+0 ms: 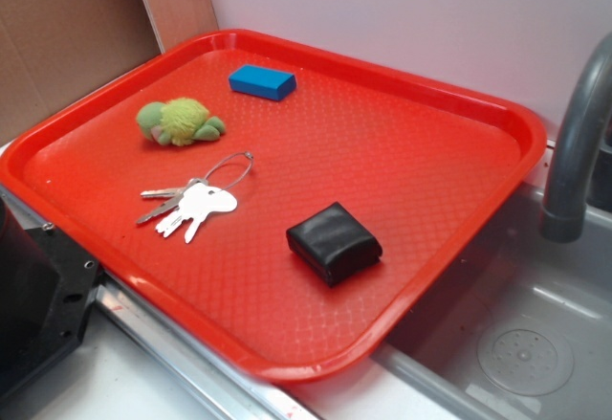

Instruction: Grab the plastic pickle.

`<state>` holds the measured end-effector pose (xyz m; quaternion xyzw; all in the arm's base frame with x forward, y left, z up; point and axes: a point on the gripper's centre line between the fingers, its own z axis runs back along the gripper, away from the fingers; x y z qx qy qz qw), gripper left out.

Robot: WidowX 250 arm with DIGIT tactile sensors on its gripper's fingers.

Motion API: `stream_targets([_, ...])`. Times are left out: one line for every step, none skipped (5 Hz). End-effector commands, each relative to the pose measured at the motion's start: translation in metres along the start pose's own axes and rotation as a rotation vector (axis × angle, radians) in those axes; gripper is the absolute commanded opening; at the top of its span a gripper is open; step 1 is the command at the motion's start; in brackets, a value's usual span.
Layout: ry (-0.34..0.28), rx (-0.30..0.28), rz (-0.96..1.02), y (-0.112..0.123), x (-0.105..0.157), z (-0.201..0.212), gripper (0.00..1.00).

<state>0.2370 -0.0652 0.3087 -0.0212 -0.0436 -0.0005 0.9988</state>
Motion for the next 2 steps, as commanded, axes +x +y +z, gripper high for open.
stream_targets([-0.058, 0.013, 0.034, -0.0058, 0.0003, -0.0025, 0.00])
stream_targets([-0.071, 0.035, 0.054, -0.0064, 0.0048, -0.0071, 0.00])
